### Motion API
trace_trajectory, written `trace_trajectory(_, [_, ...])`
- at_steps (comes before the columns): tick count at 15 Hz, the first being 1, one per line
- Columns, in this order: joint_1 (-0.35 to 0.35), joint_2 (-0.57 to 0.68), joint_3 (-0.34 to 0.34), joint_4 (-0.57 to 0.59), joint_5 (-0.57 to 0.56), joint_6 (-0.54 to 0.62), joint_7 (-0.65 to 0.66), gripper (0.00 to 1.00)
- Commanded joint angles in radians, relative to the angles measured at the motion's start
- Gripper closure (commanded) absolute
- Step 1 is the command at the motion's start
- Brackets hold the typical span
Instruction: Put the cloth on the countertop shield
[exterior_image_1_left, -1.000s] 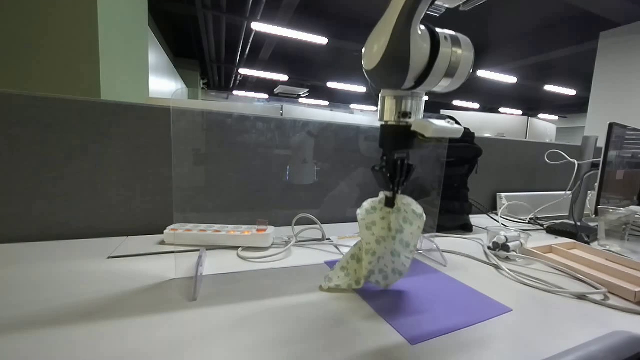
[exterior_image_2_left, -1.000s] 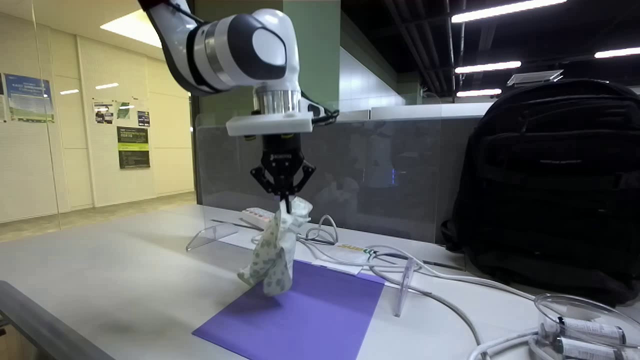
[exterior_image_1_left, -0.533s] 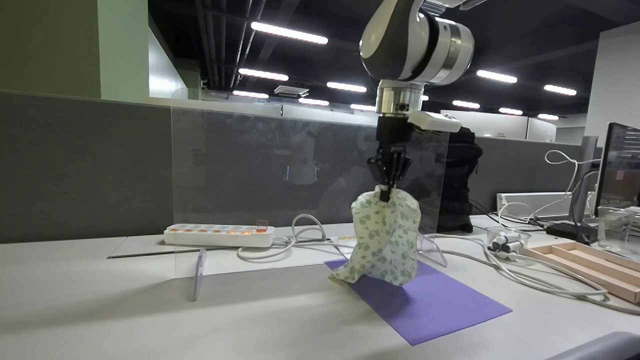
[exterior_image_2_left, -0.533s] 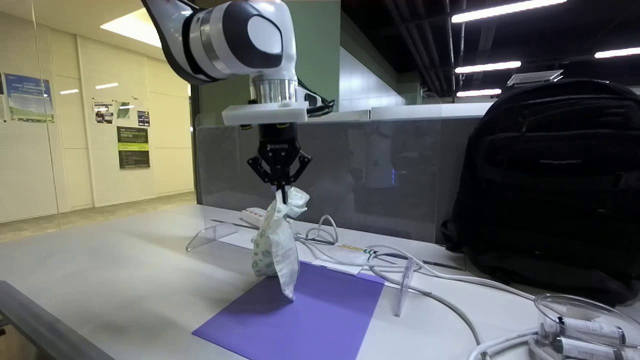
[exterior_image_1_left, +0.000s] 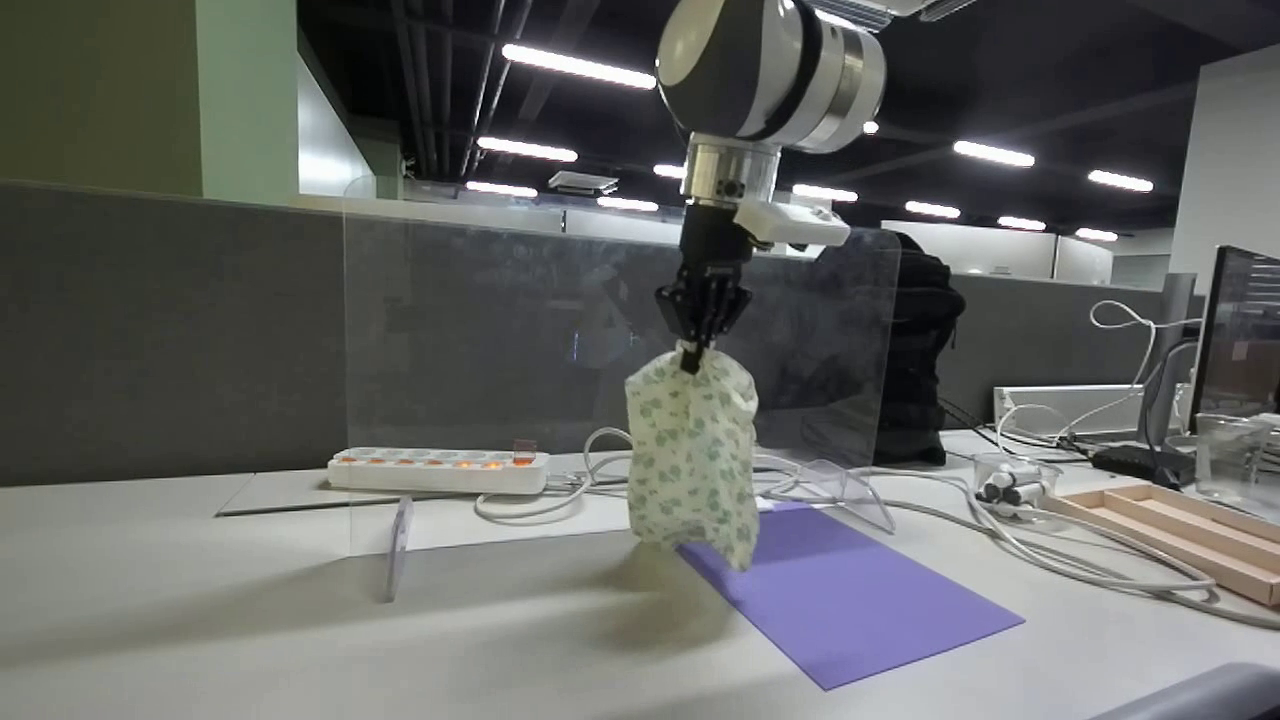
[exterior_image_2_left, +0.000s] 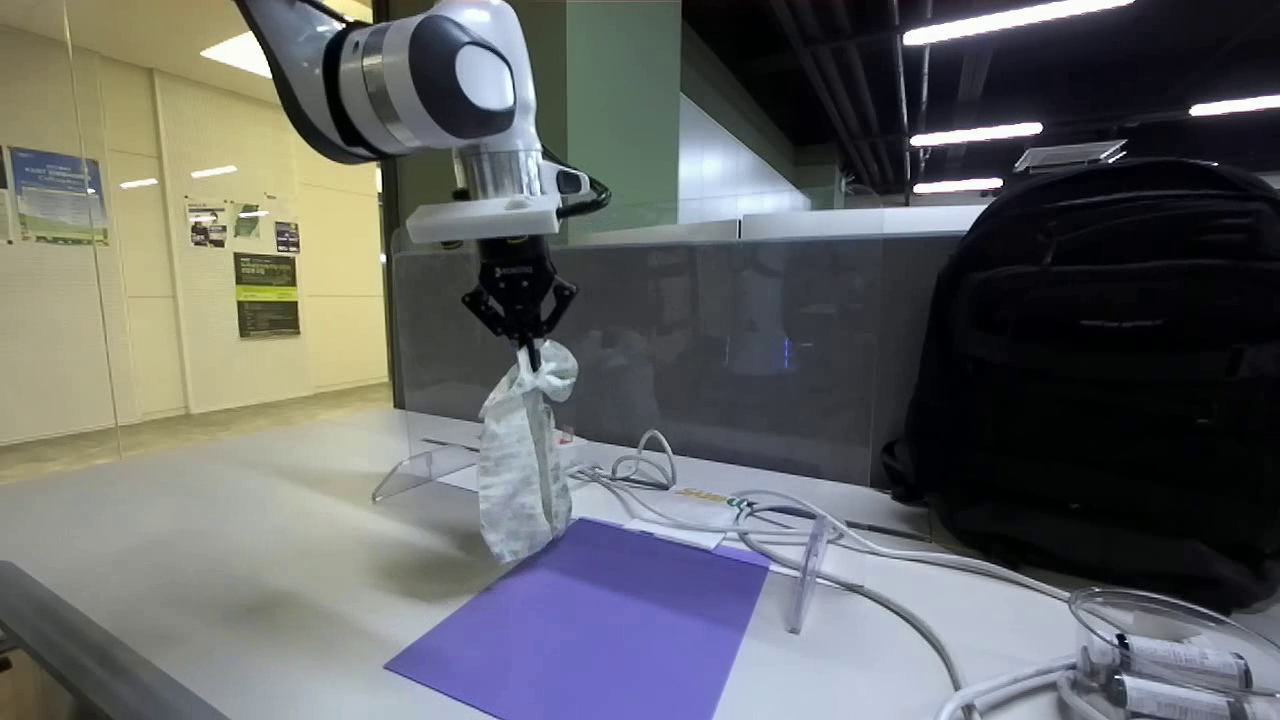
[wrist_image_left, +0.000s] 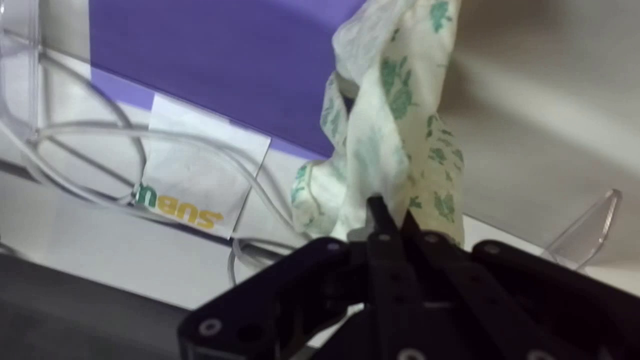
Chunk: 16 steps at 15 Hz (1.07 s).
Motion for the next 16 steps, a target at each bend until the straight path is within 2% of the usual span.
trace_trajectory(1, [0.012, -0.029, 0.004, 0.094, -0.140, 0.030, 0.134, 0.99])
trace_trajectory(5, [0.043, -0.105, 0.030, 0.231, -0.413, -0.005, 0.412, 0.99])
trace_trajectory(8, [0.055, -0.143, 0.075, 0.348, -0.529, -0.088, 0.550, 0.99])
trace_trajectory(12, [0.044, -0.157, 0.149, 0.455, -0.578, -0.193, 0.631, 0.99])
trace_trajectory(16, [0.051, -0.152, 0.183, 0.514, -0.578, -0.303, 0.682, 0.99])
